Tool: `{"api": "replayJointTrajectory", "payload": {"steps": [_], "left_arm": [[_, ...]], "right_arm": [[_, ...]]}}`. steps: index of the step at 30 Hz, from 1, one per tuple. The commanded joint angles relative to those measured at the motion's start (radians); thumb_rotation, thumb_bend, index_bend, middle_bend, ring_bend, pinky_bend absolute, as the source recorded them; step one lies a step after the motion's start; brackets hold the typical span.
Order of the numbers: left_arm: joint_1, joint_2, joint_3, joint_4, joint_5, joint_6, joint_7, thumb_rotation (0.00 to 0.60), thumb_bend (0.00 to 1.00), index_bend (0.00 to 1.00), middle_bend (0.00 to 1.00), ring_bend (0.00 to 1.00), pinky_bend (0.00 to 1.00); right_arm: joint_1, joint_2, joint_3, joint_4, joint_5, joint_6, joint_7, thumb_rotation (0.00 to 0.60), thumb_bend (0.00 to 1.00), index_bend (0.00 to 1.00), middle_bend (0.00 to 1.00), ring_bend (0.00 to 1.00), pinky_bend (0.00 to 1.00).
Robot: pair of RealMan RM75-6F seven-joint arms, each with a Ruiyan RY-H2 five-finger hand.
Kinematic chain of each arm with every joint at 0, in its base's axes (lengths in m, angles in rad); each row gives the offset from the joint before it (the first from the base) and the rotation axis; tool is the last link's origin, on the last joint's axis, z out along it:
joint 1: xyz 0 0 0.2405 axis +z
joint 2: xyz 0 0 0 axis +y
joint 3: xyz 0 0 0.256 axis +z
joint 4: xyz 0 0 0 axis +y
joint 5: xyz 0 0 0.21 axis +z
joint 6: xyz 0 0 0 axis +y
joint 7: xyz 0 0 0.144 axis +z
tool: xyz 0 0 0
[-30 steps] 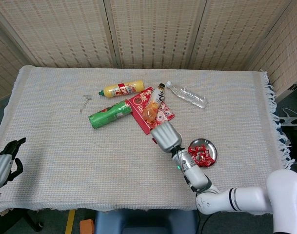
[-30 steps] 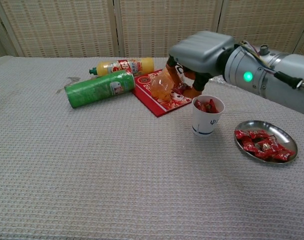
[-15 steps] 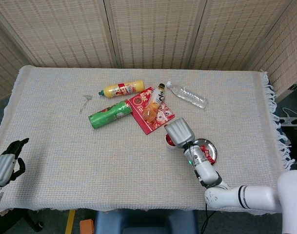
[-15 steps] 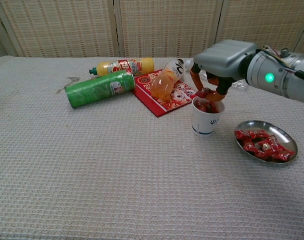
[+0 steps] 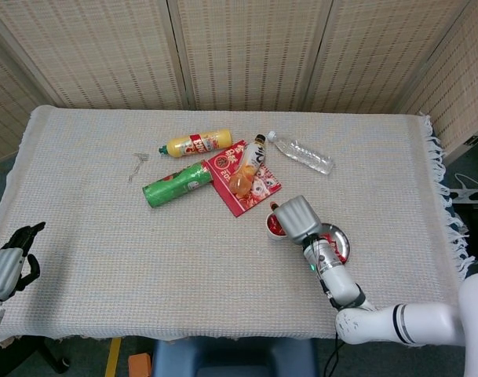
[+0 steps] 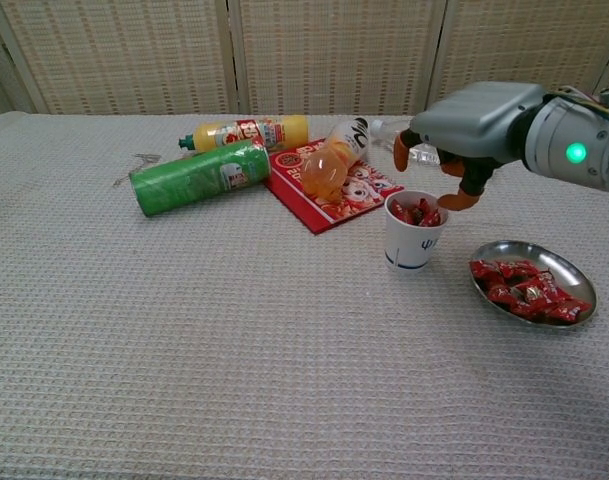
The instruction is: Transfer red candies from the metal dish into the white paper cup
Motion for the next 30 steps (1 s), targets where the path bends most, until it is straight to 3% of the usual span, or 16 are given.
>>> {"api": "replayJointTrajectory", "payload": {"steps": [1,4,8,12,16,20,30], "left_arm": [[-0.001,0.001,0.002,0.000,0.008,0.000,-0.017,0.600,0.77,0.05,0.10,0.06,0.29],[-0.004,-0.002,0.005,0.006,0.014,-0.004,-0.020,0.600,0.64,0.05,0.10,0.06,0.29],[-0.006,-0.004,0.006,0.006,0.016,-0.008,-0.019,0.600,0.60,0.05,0.10,0.06,0.29],[-0.010,-0.013,0.008,0.006,0.012,-0.016,-0.002,0.600,0.56,0.05,0.10,0.06,0.29],[-0.010,-0.014,0.008,0.004,0.010,-0.016,0.003,0.600,0.52,0.05,0.10,0.06,0.29],[-0.012,-0.015,0.010,0.005,0.011,-0.019,0.004,0.600,0.51,0.05,0.10,0.06,0.29],[-0.015,-0.016,0.008,0.011,0.003,-0.028,-0.004,0.600,0.50,0.05,0.10,0.06,0.29]], "right_arm": [[-0.077,0.065,-0.022,-0.039,-0.121,0.046,0.135,0.600,0.28,0.26,0.93,0.80,1.00],[-0.125,0.099,-0.062,-0.034,-0.175,0.051,0.189,0.600,0.28,0.26,0.93,0.78,1.00],[-0.145,0.110,-0.082,-0.025,-0.198,0.044,0.215,0.600,0.28,0.30,0.93,0.78,1.00],[-0.204,0.117,-0.160,0.031,-0.247,0.004,0.266,0.600,0.28,0.36,0.93,0.78,1.00],[-0.230,0.086,-0.189,0.095,-0.251,-0.027,0.265,0.600,0.28,0.41,0.93,0.78,1.00],[-0.244,0.044,-0.193,0.168,-0.227,-0.062,0.262,0.600,0.28,0.43,0.93,0.78,1.00],[-0.251,-0.037,-0.140,0.317,-0.220,-0.126,0.314,0.600,0.28,0.43,0.93,0.79,1.00]]}}
